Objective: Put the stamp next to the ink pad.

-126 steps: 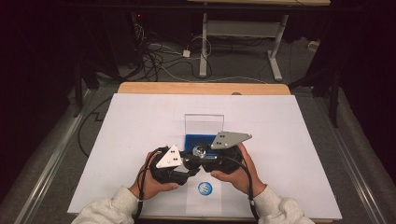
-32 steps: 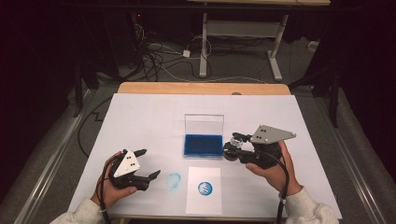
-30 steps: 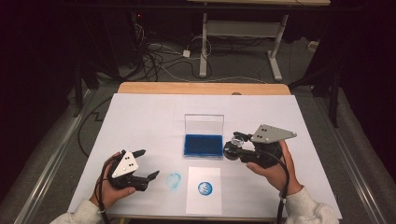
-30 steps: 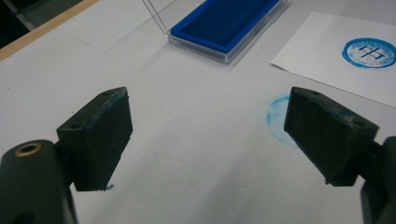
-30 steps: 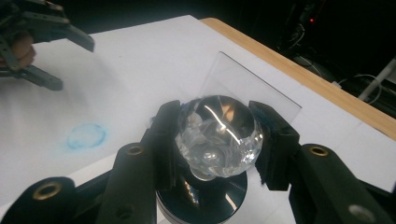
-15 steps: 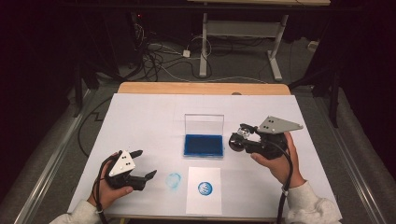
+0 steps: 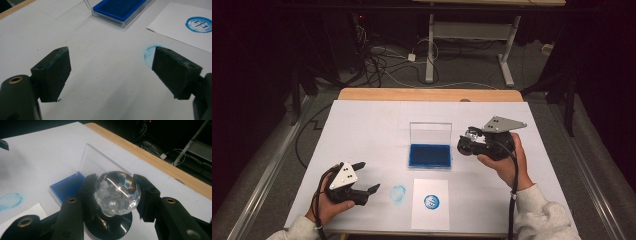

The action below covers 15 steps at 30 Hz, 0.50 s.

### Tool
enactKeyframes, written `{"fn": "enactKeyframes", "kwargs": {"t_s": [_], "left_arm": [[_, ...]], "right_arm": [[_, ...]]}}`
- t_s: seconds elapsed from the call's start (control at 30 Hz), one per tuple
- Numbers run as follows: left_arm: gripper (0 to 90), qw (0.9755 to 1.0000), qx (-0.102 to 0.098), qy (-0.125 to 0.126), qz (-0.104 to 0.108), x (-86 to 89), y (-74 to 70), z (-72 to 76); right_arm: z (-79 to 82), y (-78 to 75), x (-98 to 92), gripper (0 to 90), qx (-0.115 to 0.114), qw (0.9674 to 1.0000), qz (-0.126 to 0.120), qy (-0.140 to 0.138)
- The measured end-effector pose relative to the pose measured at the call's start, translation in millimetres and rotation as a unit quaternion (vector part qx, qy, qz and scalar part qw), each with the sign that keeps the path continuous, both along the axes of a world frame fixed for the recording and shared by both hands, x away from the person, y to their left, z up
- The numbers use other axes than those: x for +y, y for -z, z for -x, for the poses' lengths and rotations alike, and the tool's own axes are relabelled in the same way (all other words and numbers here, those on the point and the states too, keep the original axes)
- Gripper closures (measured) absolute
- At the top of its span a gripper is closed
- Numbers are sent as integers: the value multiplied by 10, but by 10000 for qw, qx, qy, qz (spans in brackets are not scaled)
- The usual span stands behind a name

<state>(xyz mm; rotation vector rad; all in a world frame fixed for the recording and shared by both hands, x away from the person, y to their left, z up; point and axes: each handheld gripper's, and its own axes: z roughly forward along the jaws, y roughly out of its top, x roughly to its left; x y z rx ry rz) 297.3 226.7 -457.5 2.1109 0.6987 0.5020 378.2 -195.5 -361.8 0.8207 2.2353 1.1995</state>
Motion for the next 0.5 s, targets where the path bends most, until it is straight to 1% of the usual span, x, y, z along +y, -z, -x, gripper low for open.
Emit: {"fn": "enactKeyframes", "kwargs": {"t_s": [0.03, 0.1, 0.17, 0.2, 0.27, 0.3, 0.43, 0.5], "left_arm": [[151, 10000, -1, 1, -21, -6, 2, 0], [151, 10000, 6, 21, -73, -14, 6, -2], [151, 10000, 5, 27, -62, -18, 8, -2], [151, 9997, -29, 92, -231, 1, -5, -13], [152, 9997, -25, 110, -235, 1, -4, -15], [153, 9996, -24, 118, -247, -1, -3, -17], [153, 9996, -15, 144, -246, -9, 0, -22], [154, 9995, -21, 168, -256, -11, -1, -21]], "right_arm": [[-22, 22, 8, 562, 4, 10000, 25, 17], [-61, 78, 23, 562, 83, 9999, 44, 63], [-104, 141, 31, 562, 171, 9998, 41, 107], [-122, 171, 33, 562, 187, 9997, 39, 117], [-155, 232, 39, 561, 211, 9995, 122, 181], [-171, 265, 39, 561, 266, 9994, 103, 179], [-228, 377, 44, 561, 395, 9988, 149, 233], [-242, 421, 57, 561, 425, 9985, 236, 245]]}}
